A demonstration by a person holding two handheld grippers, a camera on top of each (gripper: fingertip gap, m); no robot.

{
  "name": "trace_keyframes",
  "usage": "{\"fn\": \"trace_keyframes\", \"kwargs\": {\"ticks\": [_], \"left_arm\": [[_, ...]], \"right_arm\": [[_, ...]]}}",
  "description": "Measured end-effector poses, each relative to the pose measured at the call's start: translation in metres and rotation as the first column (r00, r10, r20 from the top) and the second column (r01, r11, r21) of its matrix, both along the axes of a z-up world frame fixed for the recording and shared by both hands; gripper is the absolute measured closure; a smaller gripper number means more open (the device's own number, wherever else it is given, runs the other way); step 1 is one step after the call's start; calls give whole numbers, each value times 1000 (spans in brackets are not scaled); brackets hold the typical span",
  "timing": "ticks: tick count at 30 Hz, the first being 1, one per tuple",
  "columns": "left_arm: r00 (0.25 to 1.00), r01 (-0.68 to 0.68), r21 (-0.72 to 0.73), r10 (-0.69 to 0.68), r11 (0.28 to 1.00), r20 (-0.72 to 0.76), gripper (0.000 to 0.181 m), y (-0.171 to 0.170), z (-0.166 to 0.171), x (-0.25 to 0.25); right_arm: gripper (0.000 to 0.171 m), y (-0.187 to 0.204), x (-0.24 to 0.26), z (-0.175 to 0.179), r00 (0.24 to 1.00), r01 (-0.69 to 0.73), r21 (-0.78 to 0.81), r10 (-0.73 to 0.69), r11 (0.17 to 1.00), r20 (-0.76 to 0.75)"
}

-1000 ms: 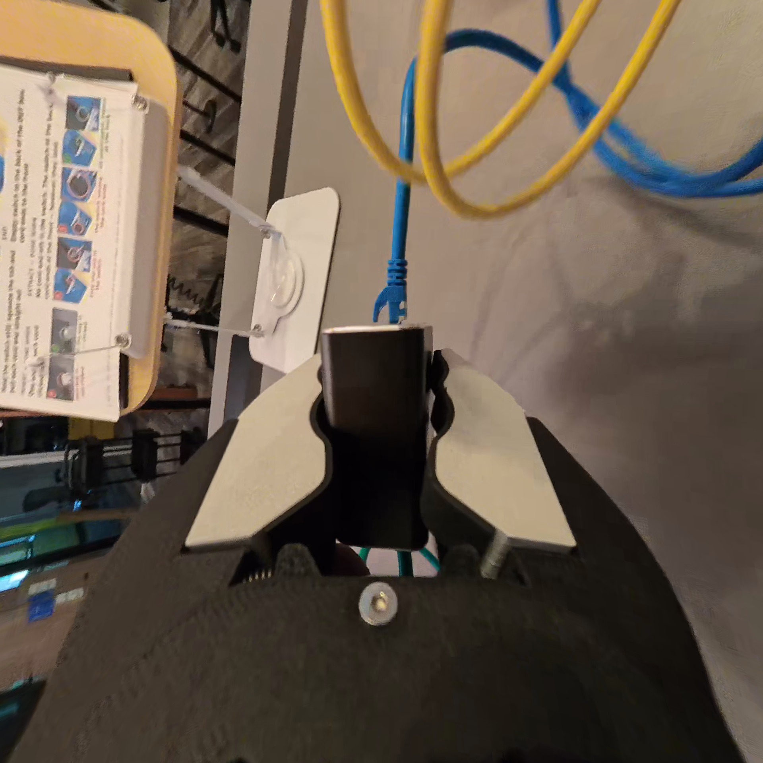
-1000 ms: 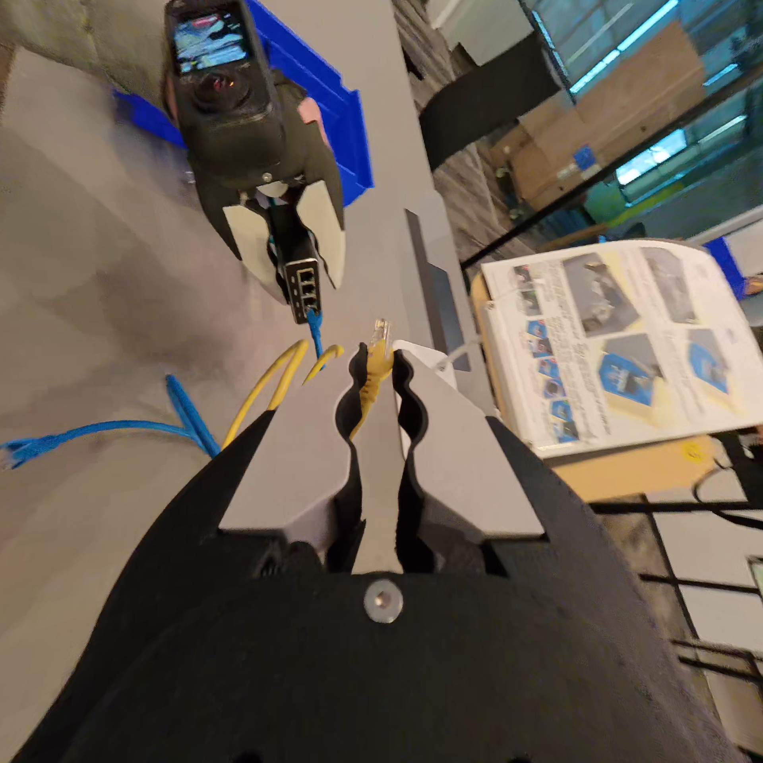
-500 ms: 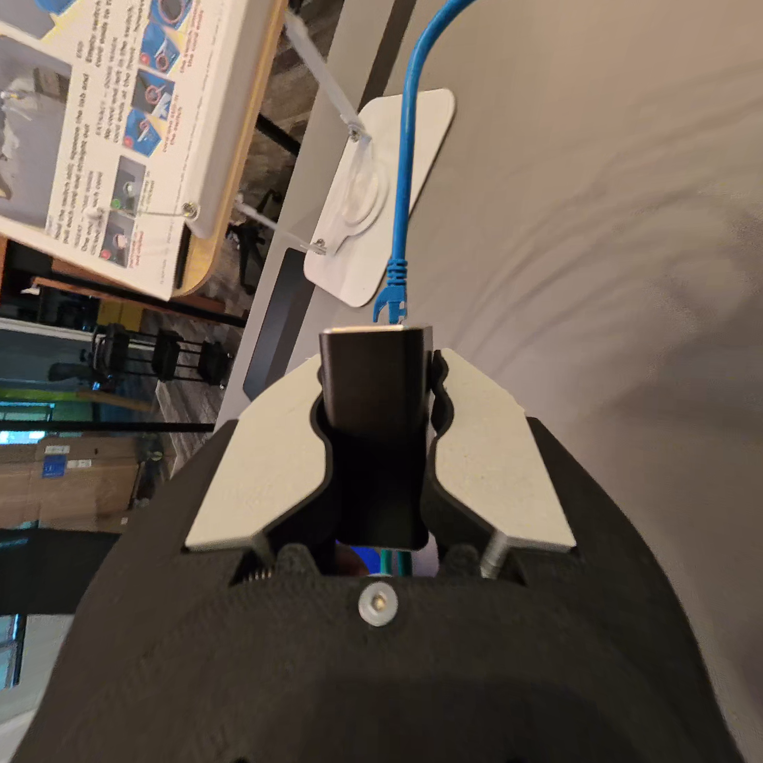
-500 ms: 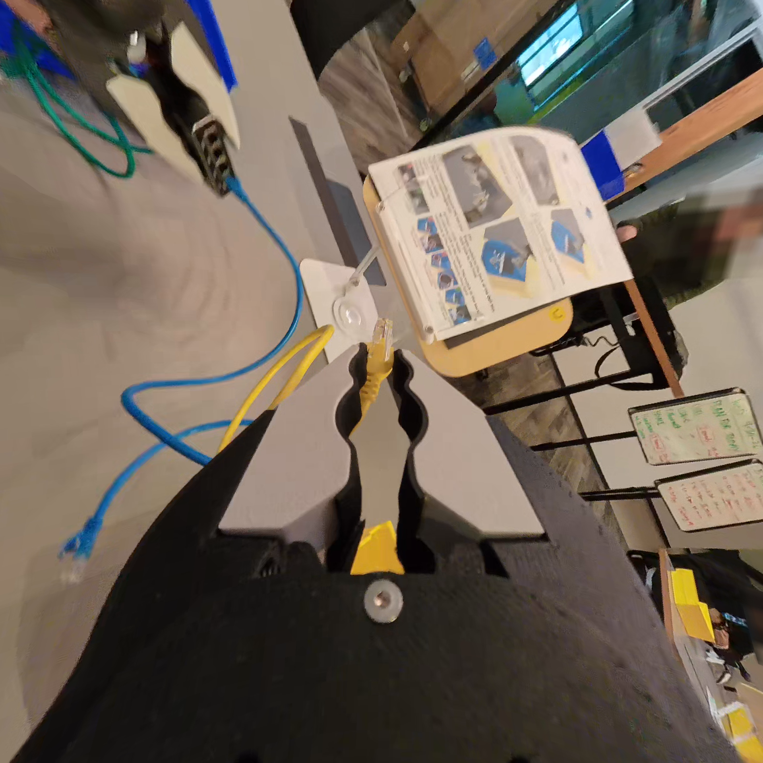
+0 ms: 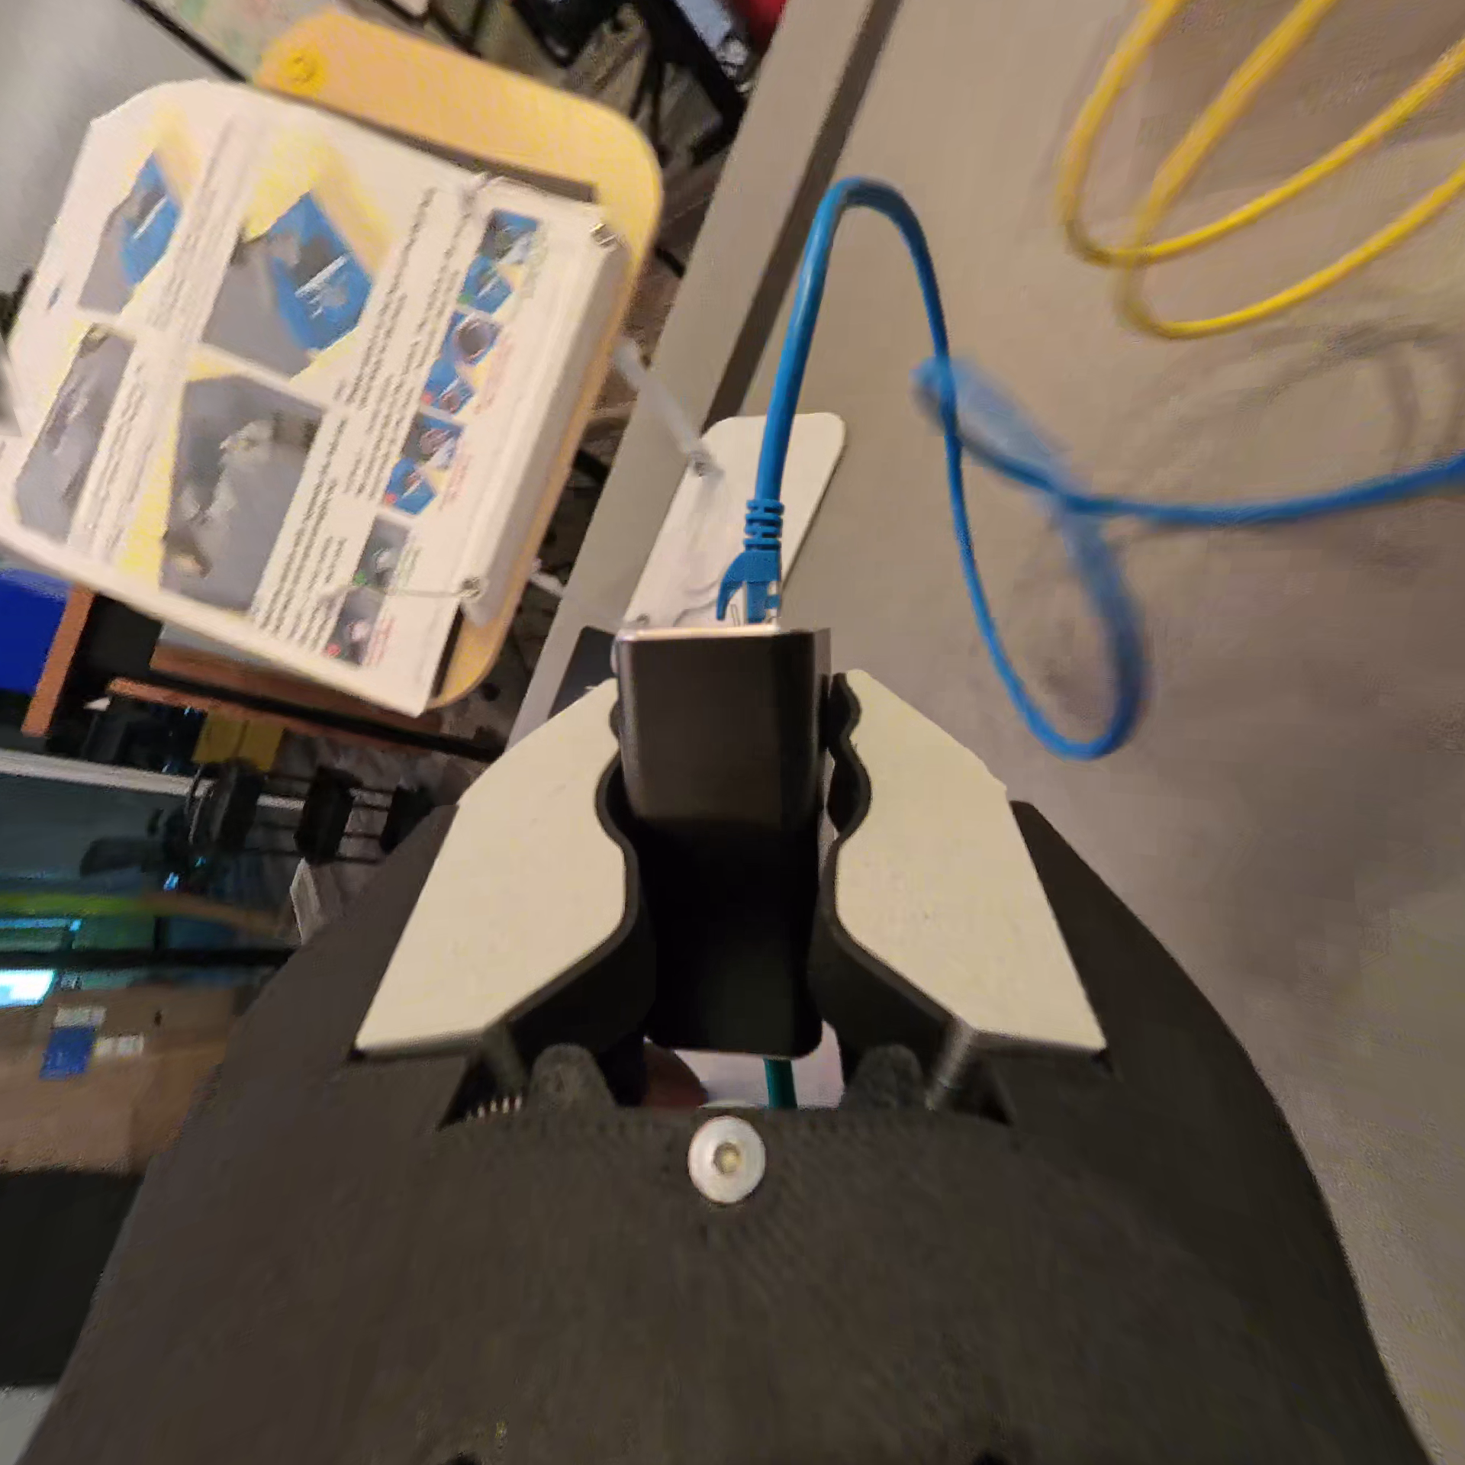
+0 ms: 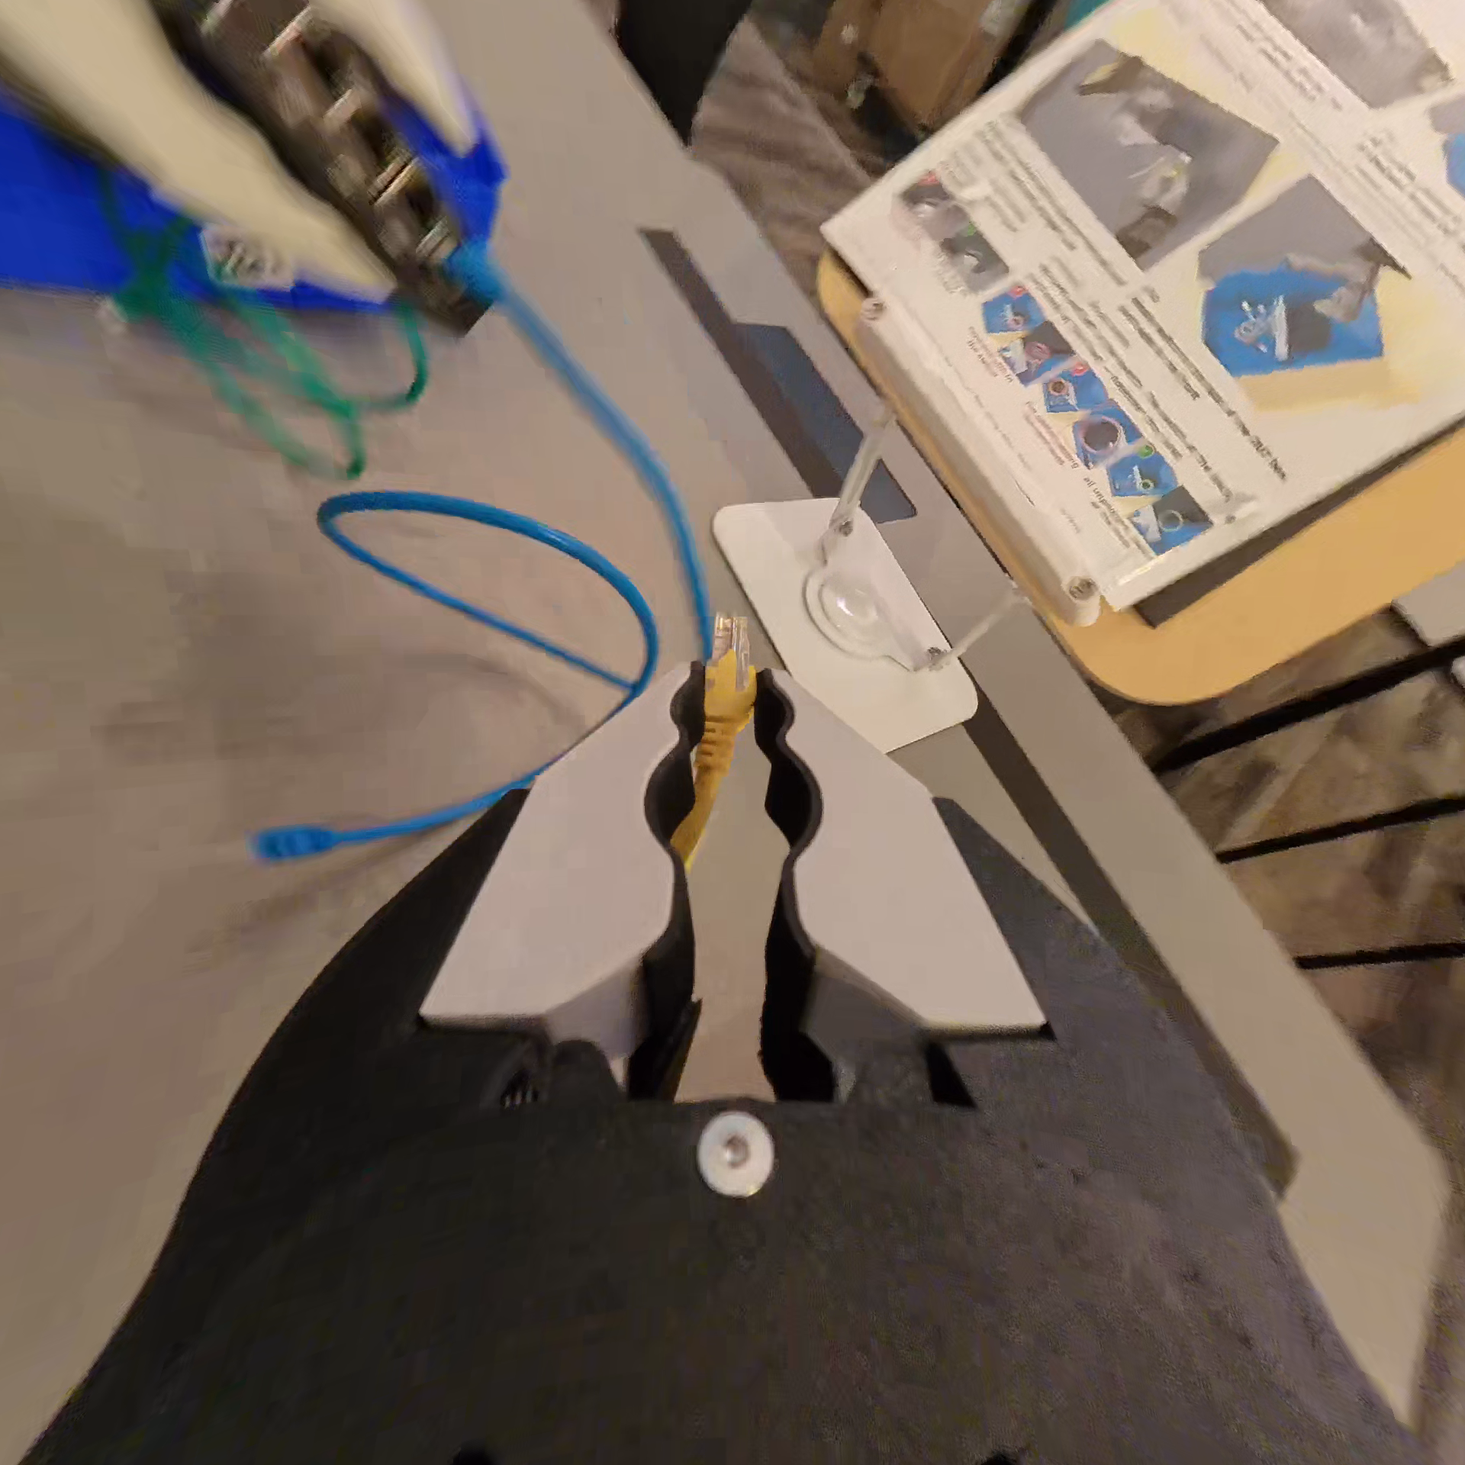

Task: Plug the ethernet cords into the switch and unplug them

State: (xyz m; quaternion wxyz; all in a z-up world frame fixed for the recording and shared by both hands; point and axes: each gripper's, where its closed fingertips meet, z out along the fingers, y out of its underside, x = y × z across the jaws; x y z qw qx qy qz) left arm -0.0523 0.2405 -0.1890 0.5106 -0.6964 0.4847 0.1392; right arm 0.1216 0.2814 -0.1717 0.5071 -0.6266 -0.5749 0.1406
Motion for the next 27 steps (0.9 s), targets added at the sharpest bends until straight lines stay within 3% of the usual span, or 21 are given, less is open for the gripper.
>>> {"fn": "trace_keyframes", "kwargs": {"ticks": [4, 11, 20, 27], "left_arm": [[991, 115, -61, -118, 992, -55, 136, -13, -31, 35], [950, 221, -145, -247, 964, -192, 135, -30, -68, 48], [965, 132, -147, -161, 980, -208, 136, -15, -75, 27], [972, 91, -140, -119, 986, -203, 136, -7, -78, 25]], "right_arm": [[162, 26, -9, -1, 988, 84, -96, -96, 992, -123], [162, 42, 15, 36, 967, 166, -14, -166, 986, -193], [162, 41, 130, 121, 899, 395, 162, -345, 904, -269], [161, 14, 233, 133, 805, 593, 262, -571, 761, -161]]}}
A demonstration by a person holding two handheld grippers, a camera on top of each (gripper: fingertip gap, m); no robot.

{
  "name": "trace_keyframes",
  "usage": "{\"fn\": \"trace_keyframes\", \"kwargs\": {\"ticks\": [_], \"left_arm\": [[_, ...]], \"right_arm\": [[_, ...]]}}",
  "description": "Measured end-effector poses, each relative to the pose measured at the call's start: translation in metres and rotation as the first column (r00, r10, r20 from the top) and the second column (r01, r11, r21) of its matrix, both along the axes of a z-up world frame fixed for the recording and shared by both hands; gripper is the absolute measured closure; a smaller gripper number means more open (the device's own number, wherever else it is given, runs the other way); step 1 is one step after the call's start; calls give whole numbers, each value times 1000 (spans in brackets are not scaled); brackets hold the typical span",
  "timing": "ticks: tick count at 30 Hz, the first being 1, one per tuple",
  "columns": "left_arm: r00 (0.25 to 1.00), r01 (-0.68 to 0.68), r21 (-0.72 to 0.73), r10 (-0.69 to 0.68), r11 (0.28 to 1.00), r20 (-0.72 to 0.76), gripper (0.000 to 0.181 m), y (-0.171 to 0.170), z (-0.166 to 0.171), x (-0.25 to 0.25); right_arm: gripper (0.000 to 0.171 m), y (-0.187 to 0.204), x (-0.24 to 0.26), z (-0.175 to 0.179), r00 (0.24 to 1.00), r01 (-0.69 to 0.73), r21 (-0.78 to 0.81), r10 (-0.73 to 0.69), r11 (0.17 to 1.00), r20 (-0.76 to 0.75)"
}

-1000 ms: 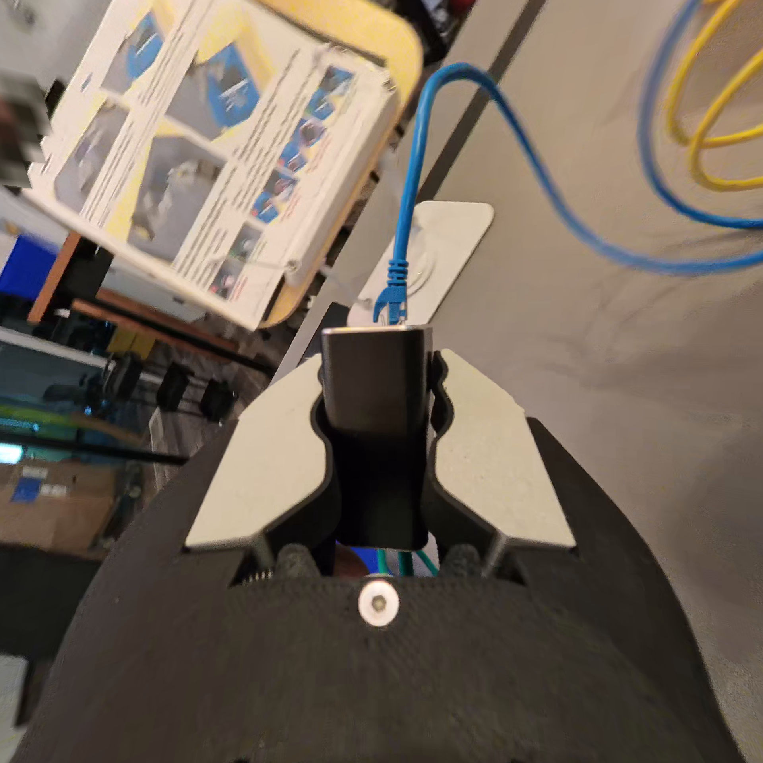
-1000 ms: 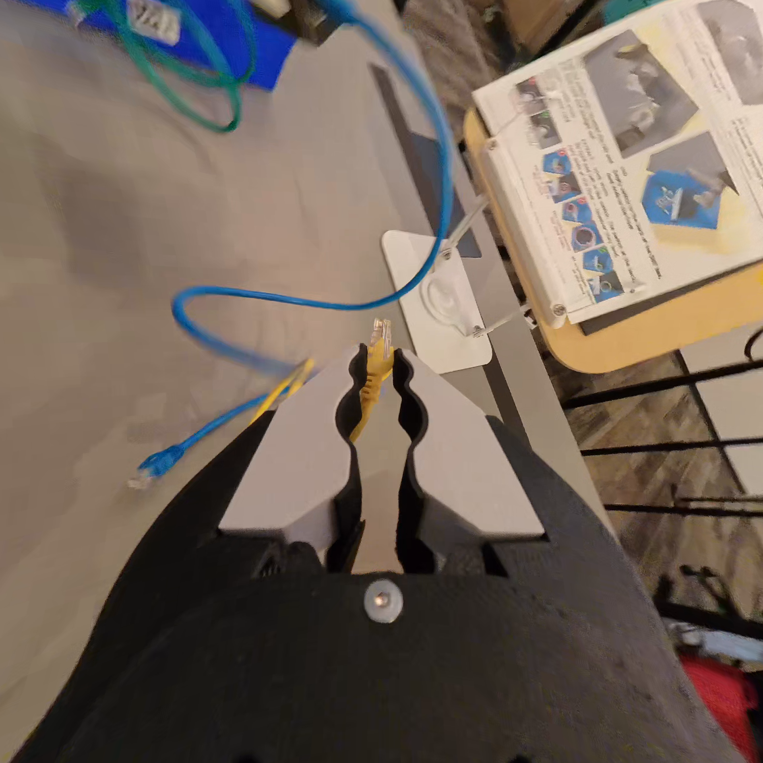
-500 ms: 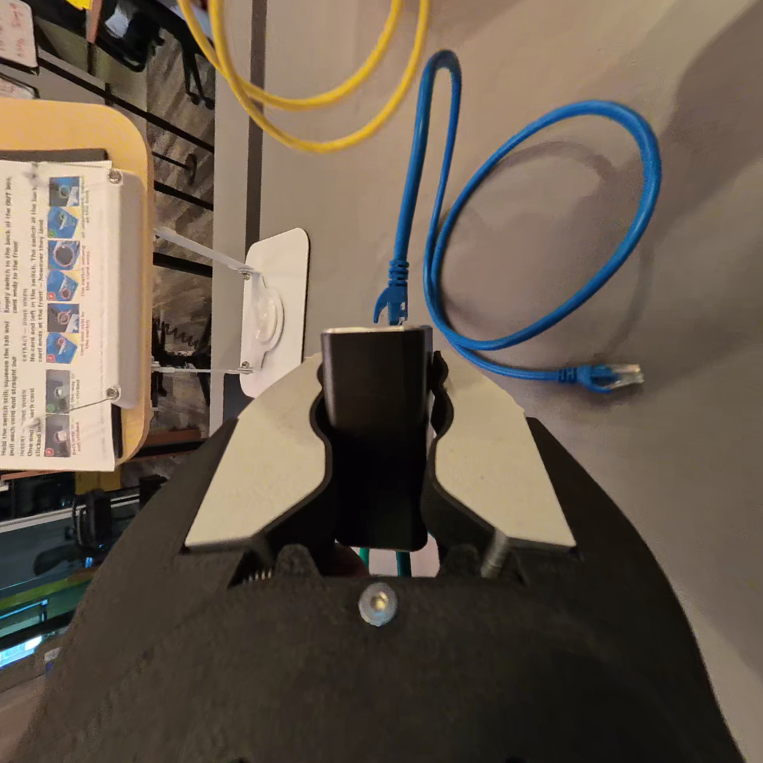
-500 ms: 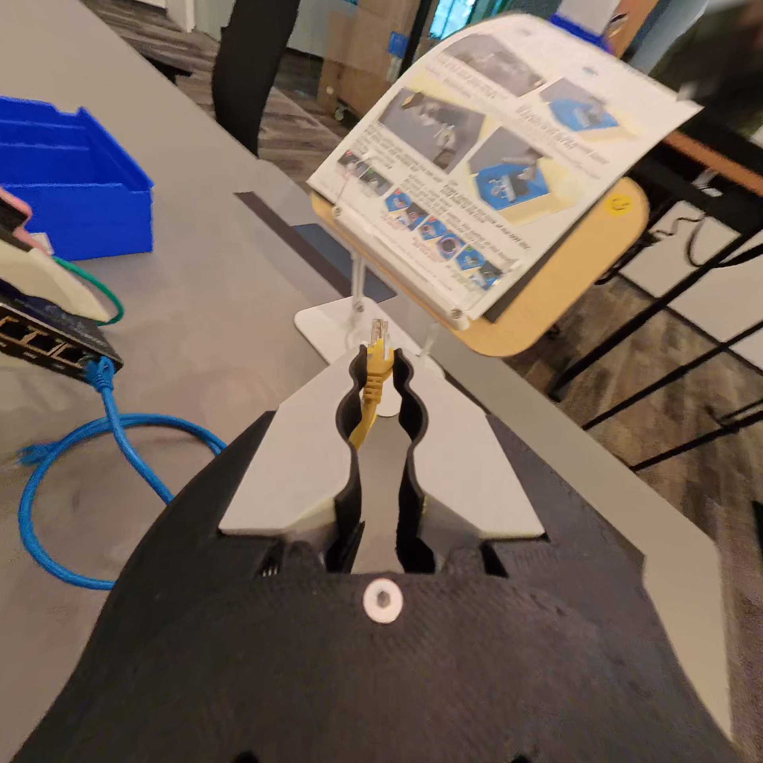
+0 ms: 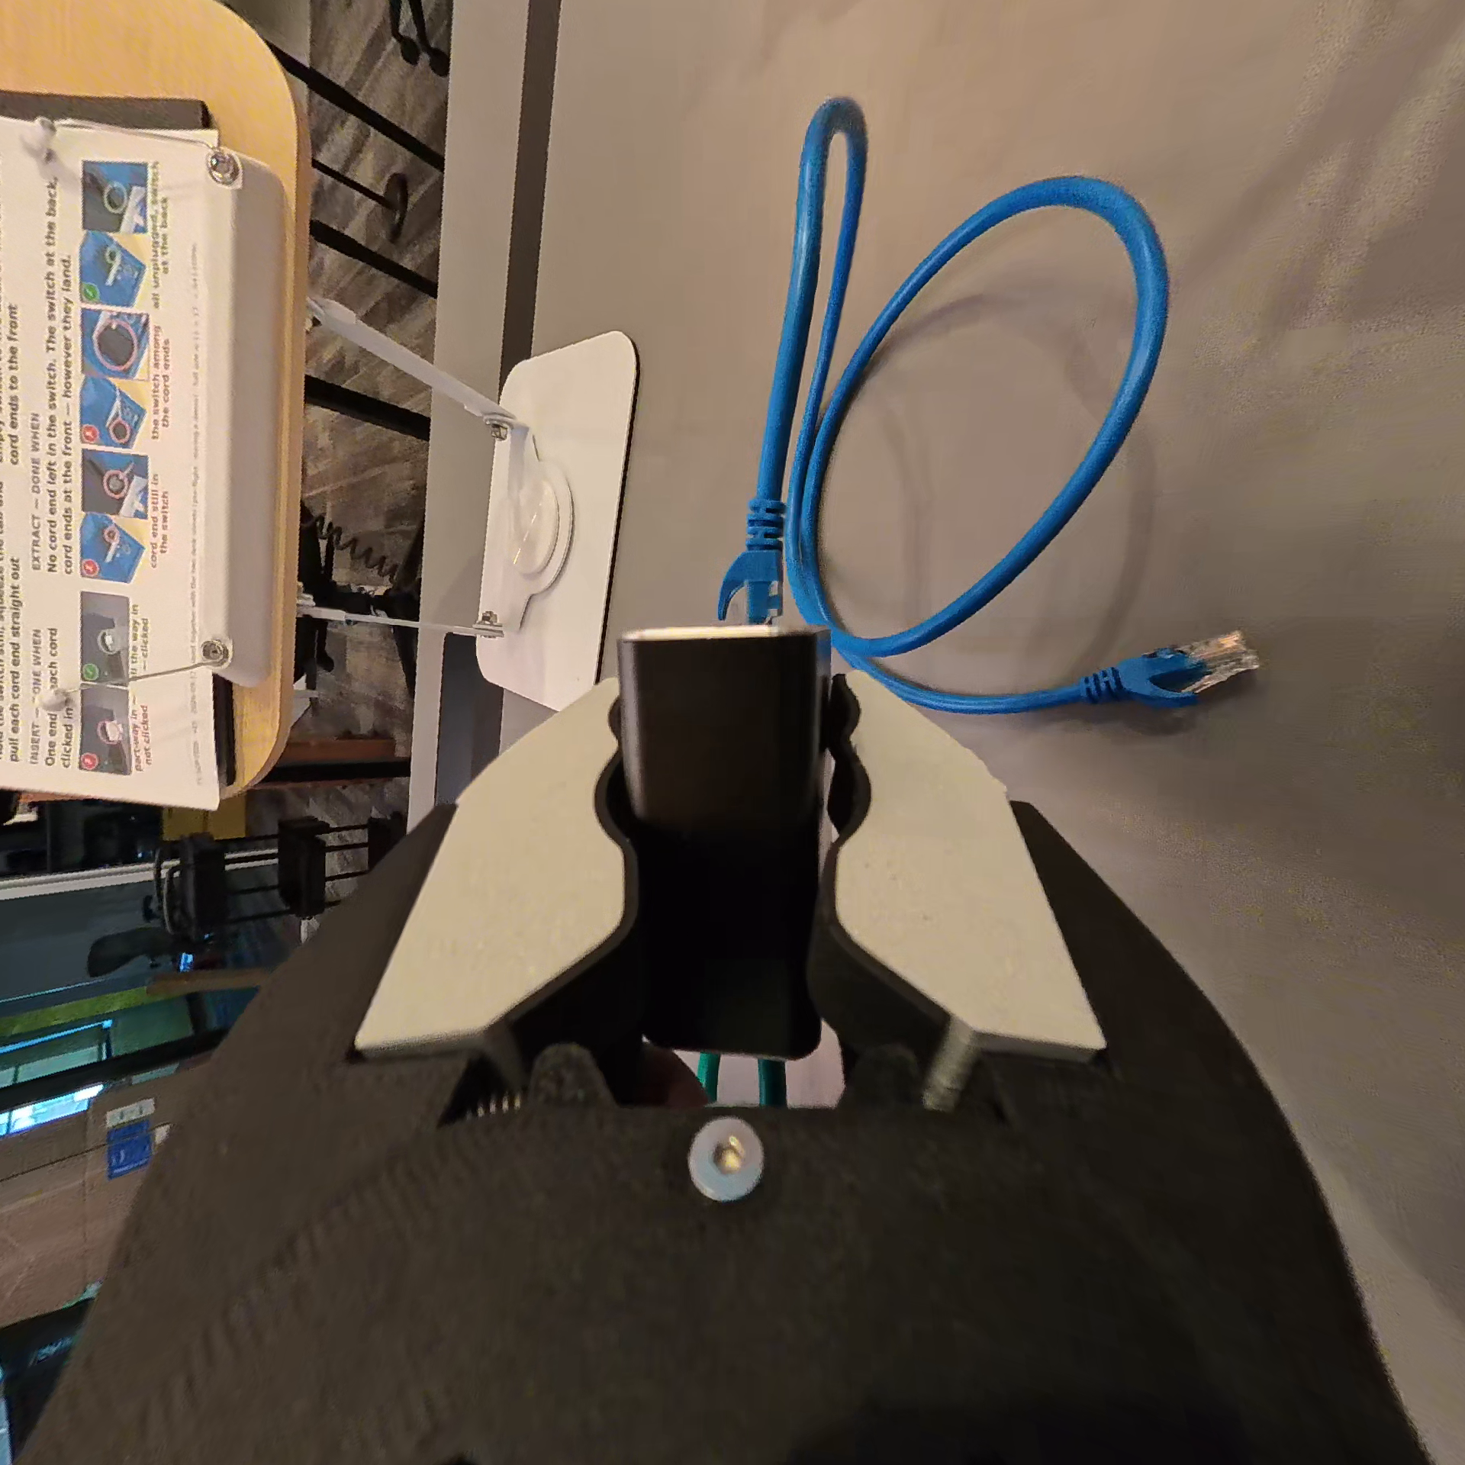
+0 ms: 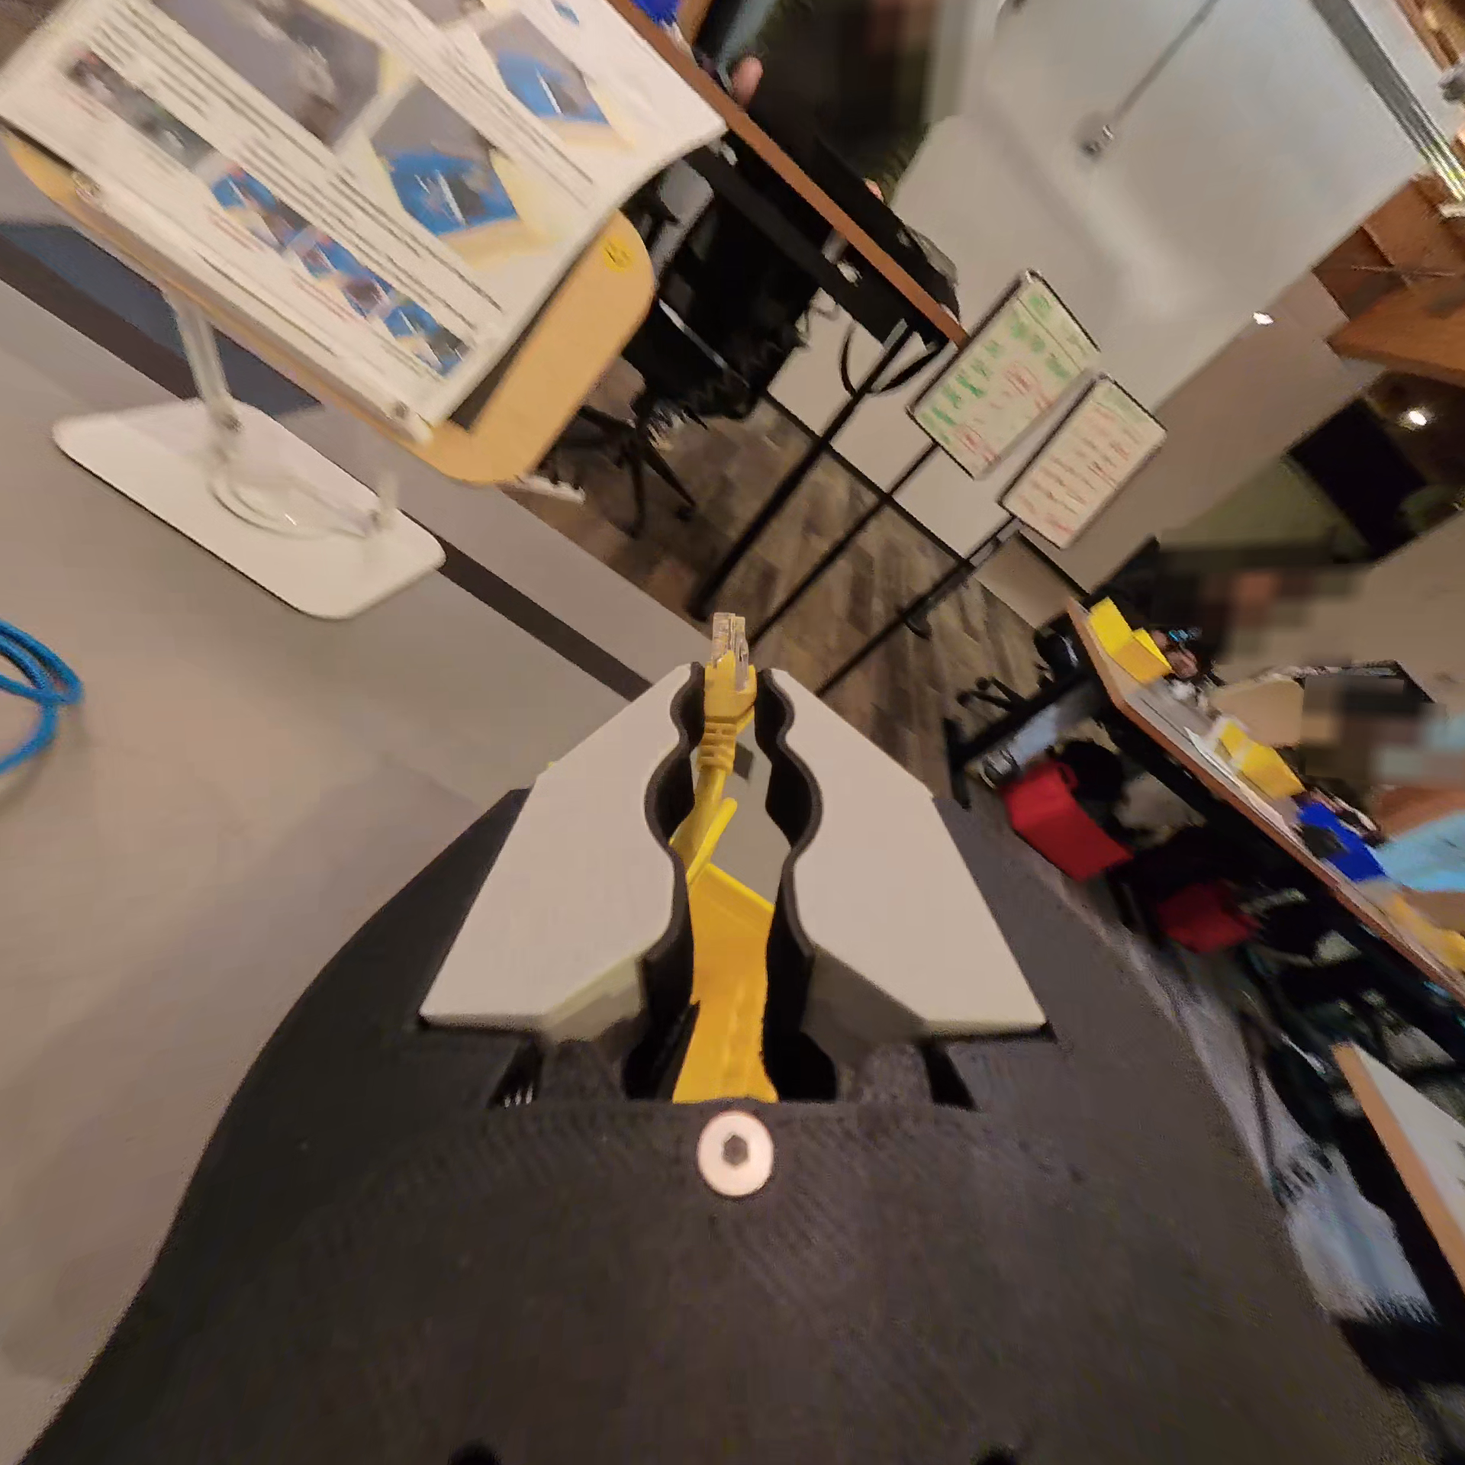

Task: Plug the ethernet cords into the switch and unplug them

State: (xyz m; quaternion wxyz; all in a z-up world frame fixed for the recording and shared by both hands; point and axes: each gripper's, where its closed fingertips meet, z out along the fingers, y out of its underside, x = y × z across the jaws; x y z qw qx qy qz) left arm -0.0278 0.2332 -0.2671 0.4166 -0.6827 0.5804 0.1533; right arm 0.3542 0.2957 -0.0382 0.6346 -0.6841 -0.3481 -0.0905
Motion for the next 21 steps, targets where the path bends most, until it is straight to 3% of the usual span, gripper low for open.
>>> {"fn": "trace_keyframes", "kwargs": {"ticks": [11, 15, 19, 21], "left_arm": [[1000, -13, 2, 13, 1000, -10, 135, 1, -2, -2], [1000, -10, -4, 10, 1000, -14, 135, 1, -4, -1], [1000, -8, -7, 8, 1000, -20, 135, 0, -5, 0], [1000, -11, -5, 11, 1000, -19, 135, 0, -5, -1]], "right_arm": [[162, -3, 106, -107, 911, 398, -104, -381, 911, 156], [162, 7, 112, -140, 905, 423, -126, -413, 897, 99], [161, 21, 97, -174, 922, 349, -262, -380, 900, -76], [160, 22, 90, -187, 929, 332, -293, -364, 897, -61]]}}
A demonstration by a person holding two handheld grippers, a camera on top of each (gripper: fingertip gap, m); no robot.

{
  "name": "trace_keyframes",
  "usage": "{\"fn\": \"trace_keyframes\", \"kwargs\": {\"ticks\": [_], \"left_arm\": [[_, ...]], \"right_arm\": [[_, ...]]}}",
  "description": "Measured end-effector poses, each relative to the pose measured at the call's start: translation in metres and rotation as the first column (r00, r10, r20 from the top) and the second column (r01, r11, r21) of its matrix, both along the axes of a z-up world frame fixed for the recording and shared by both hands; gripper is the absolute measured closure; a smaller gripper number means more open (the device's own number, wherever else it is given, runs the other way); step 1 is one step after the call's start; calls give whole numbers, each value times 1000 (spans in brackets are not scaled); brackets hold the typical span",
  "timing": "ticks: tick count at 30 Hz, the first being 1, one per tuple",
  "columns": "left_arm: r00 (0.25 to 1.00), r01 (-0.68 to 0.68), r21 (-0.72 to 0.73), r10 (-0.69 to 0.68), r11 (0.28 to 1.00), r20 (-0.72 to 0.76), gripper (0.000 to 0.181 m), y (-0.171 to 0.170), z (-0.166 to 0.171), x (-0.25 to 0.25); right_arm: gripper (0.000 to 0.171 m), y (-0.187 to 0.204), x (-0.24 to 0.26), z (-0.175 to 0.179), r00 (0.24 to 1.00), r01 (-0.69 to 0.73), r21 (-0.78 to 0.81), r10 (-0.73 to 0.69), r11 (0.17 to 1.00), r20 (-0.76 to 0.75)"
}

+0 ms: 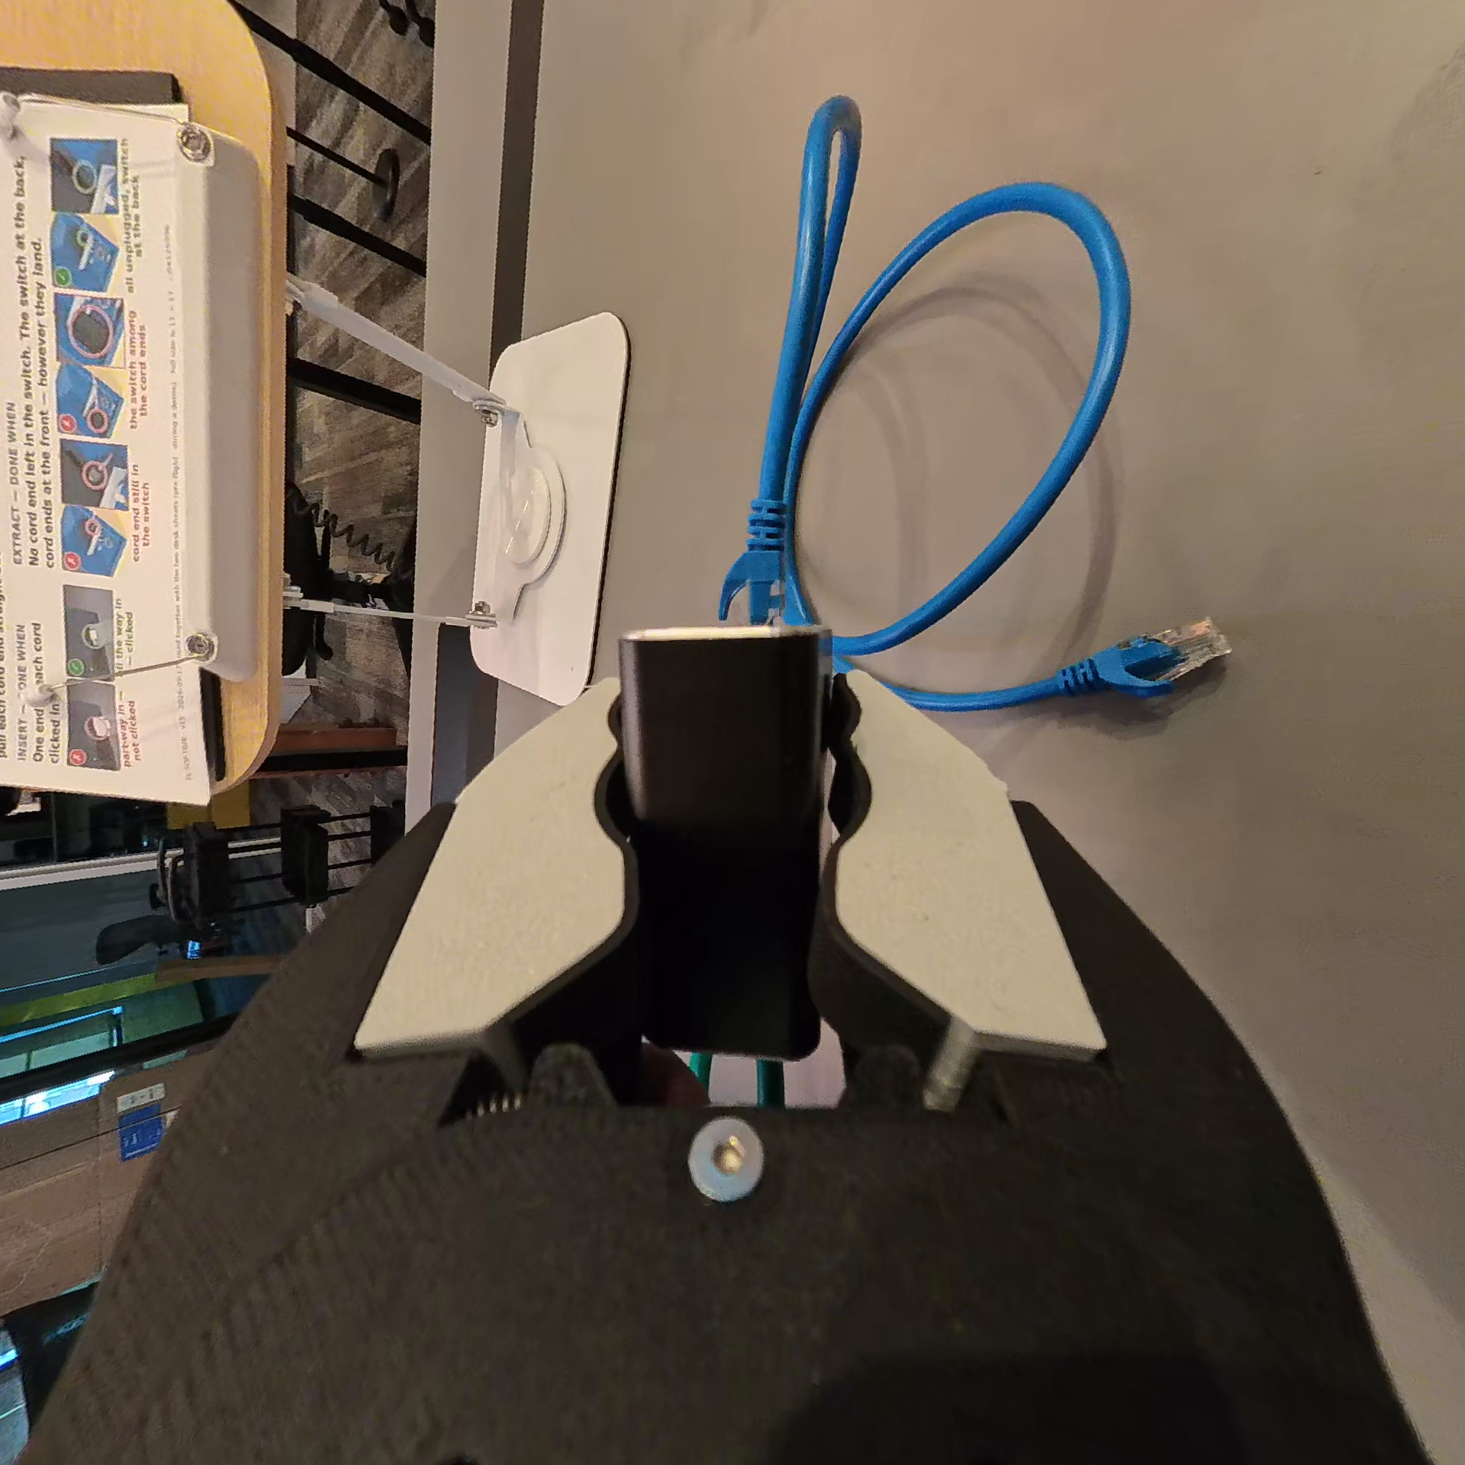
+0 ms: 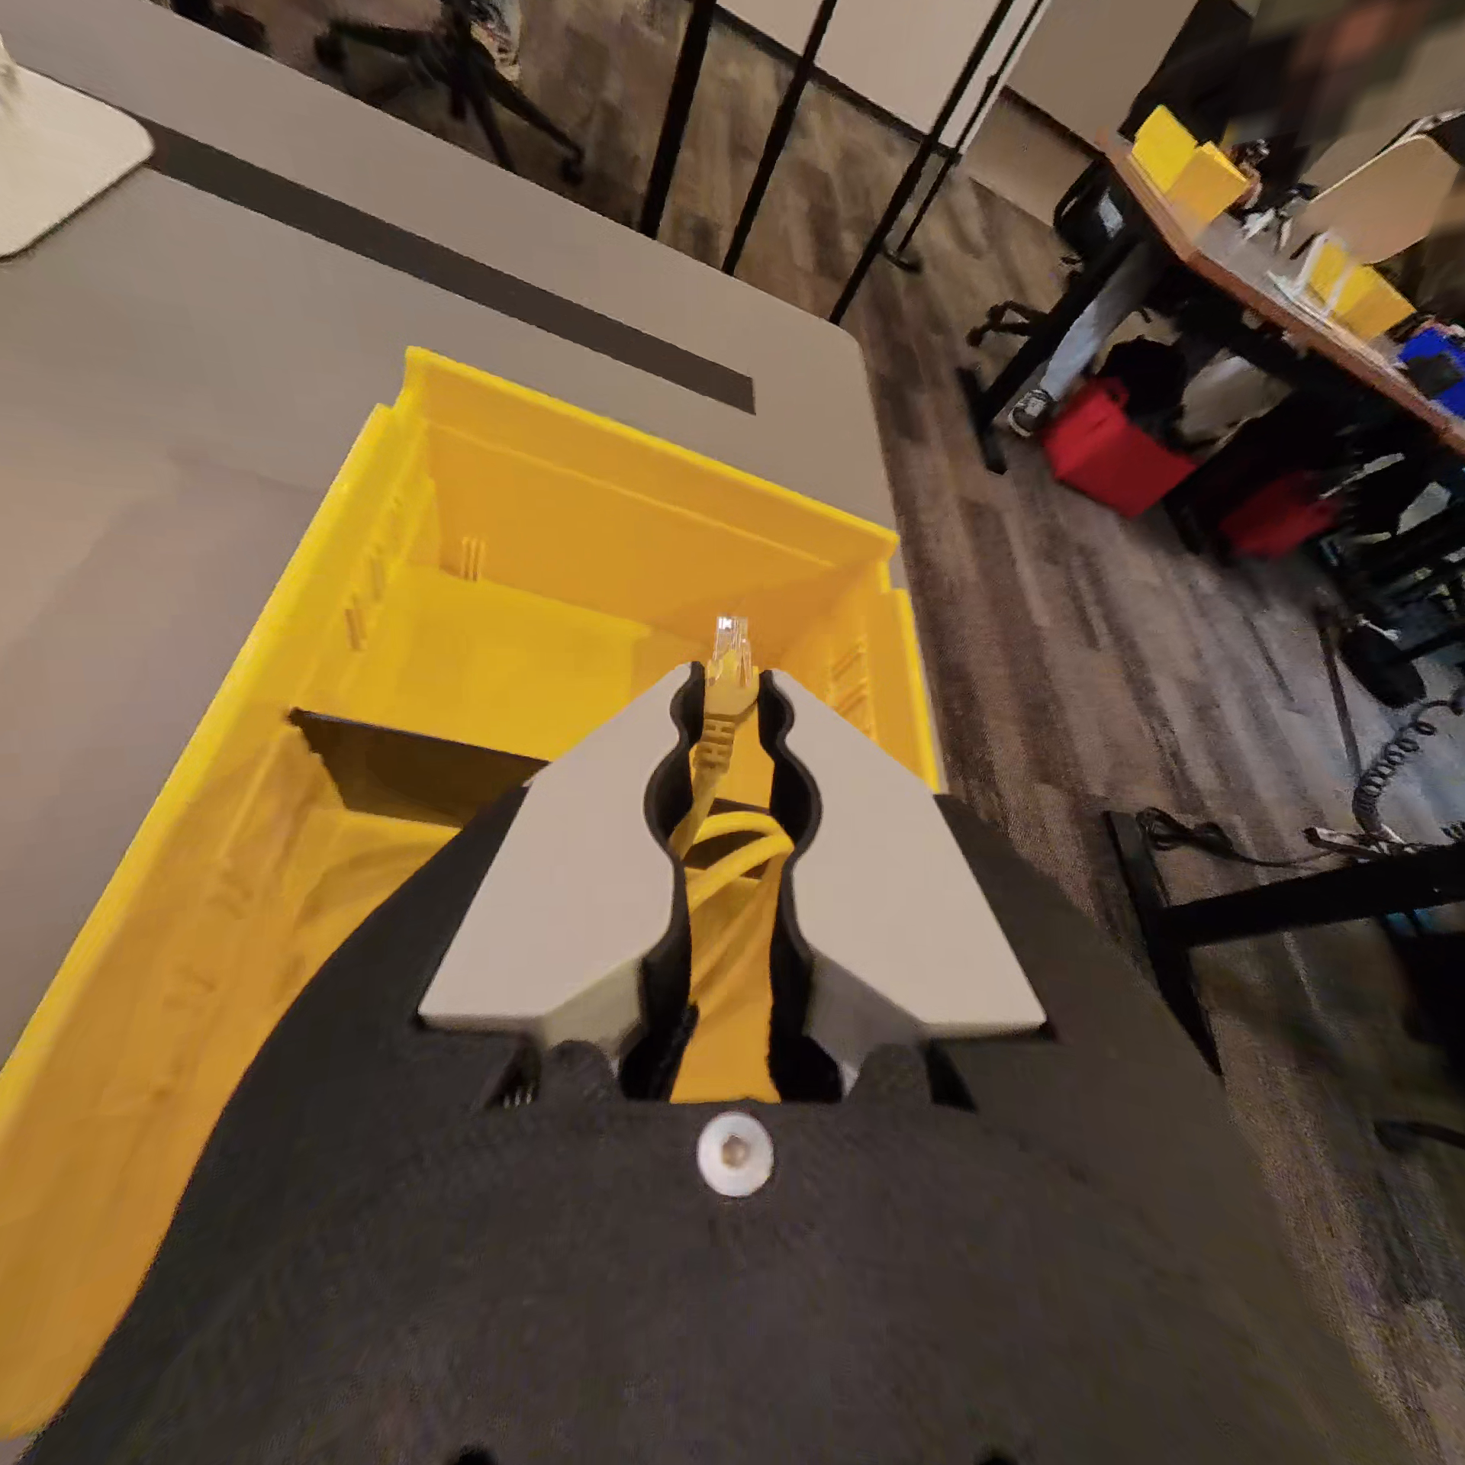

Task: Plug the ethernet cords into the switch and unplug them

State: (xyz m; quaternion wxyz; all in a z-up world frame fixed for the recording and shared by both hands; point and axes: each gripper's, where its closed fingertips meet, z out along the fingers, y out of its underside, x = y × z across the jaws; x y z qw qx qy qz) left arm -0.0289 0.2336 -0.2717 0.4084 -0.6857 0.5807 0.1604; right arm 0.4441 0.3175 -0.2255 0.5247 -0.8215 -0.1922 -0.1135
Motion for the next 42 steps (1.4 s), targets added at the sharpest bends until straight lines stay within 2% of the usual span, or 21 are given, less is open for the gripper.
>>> {"fn": "trace_keyframes", "kwargs": {"ticks": [2, 4, 7, 10, 14, 16, 19, 22, 25, 30, 33, 35, 37, 42], "left_arm": [[1000, -1, -3, 1, 1000, 6, 135, 0, 0, 0], [1000, -1, -5, 1, 1000, 8, 135, 1, -1, 0], [1000, 2, -9, -2, 1000, -1, 135, 1, -4, 1], [1000, 1, -9, -1, 1000, -2, 135, 0, -4, 0], [1000, 5, 11, -5, 1000, 11, 135, 2, 1, 0], [1000, 13, 26, -13, 1000, 15, 135, 2, 4, 1], [999, 25, 56, -27, 998, 34, 135, 2, 12, 3], [996, 33, 78, -39, 996, 81, 135, 1, 23, 2], [984, 57, 94, -72, 994, 161, 135, -1, 35, 4], [963, 81, 95, -103, 992, 247, 136, -4, 47, 4], [953, 83, 101, -109, 991, 282, 136, -4, 53, 3], [954, 74, 105, -101, 992, 283, 136, -3, 56, 2], [955, 61, 108, -90, 992, 282, 136, -2, 59, 0], [973, 66, 123, -91, 990, 210, 136, -5, 61, 3]], "right_arm": [[156, -3, -16, -10, 997, -66, -33, 65, 997, -35], [141, -6, -28, -22, 994, -106, -90, 105, 990, -20], [141, -12, -36, -16, 989, -146, -85, 145, 986, -17], [144, -24, -39, -16, 979, -201, -183, 202, 962, -10], [140, -37, -60, 10, 954, -282, -170, 295, 944, 51], [139, -47, -95, 28, 911, -398, -128, 408, 908, 66], [135, -68, -161, 44, 808, -577, -82, 583, 812, 88], [126, -93, -232, 40, 672, -734, -84, 738, 674, 54], [122, -107, -288, 30, 567, -821, -69, 823, 567, 25], [119, -106, -343, 27, 473, -880, 8, 874, 475, 112], [135, -112, -364, 39, 424, -905, 68, 886, 419, 187], [136, -123, -375, 37, 366, -930, 40, 907, 366, 206], [131, -124, -381, 33, 352, -934, 23, 904, 358, 244], [130, -114, -394, 36, 350, -930, 35, 853, 366, 387]]}}
